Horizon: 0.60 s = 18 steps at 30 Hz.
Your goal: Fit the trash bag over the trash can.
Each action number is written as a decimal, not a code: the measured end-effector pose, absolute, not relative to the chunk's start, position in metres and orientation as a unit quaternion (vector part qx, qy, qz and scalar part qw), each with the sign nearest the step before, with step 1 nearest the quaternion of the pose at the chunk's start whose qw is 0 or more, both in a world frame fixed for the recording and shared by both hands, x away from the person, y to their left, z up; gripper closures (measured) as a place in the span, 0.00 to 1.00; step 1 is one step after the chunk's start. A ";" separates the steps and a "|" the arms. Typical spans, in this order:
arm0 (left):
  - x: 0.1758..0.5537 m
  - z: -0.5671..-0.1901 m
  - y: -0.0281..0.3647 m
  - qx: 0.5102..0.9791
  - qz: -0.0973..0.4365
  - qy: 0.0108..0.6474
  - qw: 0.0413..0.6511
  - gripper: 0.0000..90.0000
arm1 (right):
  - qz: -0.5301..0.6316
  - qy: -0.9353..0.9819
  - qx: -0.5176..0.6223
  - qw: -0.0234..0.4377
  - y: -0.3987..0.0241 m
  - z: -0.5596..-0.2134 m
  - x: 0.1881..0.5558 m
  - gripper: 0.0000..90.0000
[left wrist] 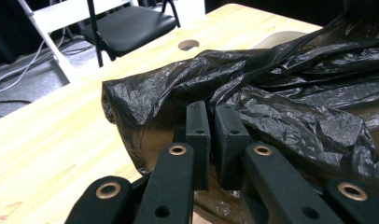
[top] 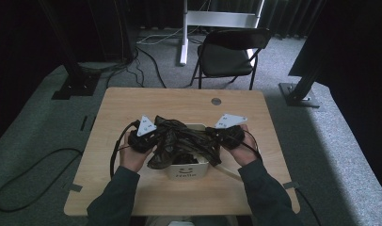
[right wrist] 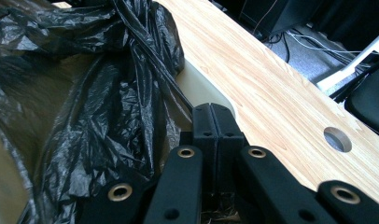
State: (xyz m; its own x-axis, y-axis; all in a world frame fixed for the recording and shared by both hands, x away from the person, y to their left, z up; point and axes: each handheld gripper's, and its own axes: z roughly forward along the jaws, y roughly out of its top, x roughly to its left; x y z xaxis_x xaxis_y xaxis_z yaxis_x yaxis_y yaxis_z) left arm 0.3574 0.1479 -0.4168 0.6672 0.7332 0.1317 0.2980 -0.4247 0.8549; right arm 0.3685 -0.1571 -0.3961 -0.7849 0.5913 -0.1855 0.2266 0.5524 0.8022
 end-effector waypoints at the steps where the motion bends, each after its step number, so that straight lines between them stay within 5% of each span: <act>1: 0.358 -0.417 0.148 0.805 0.253 0.321 0.429 0.93 | 0.407 0.852 0.241 0.223 -0.157 -0.396 0.370 1.00; 12: 0.360 -0.419 0.150 0.809 0.260 0.320 0.419 0.75 | 0.406 0.846 0.256 0.232 -0.157 -0.397 0.381 1.00; 18: 0.368 -0.423 0.149 0.806 0.262 0.330 0.416 0.91 | 0.395 0.849 0.258 0.238 -0.149 -0.398 0.392 1.00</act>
State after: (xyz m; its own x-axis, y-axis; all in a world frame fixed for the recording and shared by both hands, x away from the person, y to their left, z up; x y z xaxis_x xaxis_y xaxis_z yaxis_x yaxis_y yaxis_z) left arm 0.3680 0.1489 -0.4229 0.6450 0.7500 0.1466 0.3144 -0.4353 0.8436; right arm 0.3916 -0.1490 -0.3975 -0.7533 0.6265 -0.2002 0.2499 0.5542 0.7940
